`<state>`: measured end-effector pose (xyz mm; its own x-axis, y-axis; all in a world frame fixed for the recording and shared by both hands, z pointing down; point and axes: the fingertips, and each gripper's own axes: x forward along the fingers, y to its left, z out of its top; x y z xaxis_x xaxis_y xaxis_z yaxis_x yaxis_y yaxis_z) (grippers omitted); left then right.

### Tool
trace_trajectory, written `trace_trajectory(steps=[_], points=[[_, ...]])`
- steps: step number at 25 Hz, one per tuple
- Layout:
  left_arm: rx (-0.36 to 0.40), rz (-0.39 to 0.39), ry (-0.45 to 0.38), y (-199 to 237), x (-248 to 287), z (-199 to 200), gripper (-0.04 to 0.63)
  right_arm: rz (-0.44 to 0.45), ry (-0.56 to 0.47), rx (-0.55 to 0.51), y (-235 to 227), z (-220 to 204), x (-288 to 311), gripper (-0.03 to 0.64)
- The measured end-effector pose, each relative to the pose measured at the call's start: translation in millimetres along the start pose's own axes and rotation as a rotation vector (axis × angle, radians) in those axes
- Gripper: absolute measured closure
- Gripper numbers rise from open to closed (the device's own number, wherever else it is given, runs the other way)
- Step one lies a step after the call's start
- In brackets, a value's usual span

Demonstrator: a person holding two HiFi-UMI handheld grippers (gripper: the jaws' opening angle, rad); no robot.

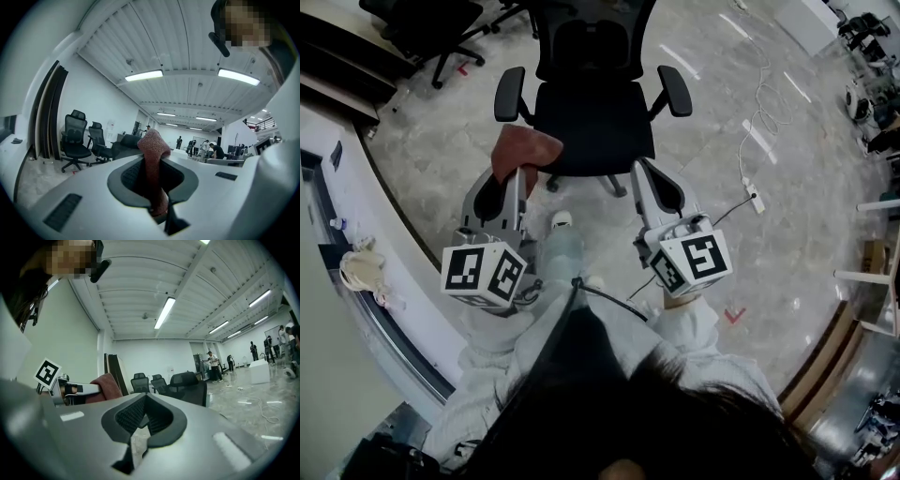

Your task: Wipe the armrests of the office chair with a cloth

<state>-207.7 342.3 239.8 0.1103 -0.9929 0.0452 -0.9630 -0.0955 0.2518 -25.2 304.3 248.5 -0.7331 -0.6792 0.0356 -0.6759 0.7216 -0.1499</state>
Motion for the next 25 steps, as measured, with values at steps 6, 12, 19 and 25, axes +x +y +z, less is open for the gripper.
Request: trace_trajectory(steps=[6, 12, 19, 25], points=[[0.026, 0.046, 0.059, 104.6, 84.4, 5.2, 0.557, 0.002, 0.040, 0.010, -21.2, -11.7, 105.8, 0.615], [0.105, 0.063, 0.196, 204.9, 189.4, -3.3, 0.557, 0.000, 0.091, 0.040, -45.0, -21.8, 213.7, 0.615], [0.134, 0.082, 0.368, 291.1, 296.2, -59.3, 0.557, 0.040, 0.219, 0.129, -65.0, -82.6, 309.3, 0.615], [0.146, 0.119, 0.455, 331.2, 348.0, -92.7, 0.557, 0.120, 0.319, 0.163, -63.0, -122.2, 348.8, 0.615]])
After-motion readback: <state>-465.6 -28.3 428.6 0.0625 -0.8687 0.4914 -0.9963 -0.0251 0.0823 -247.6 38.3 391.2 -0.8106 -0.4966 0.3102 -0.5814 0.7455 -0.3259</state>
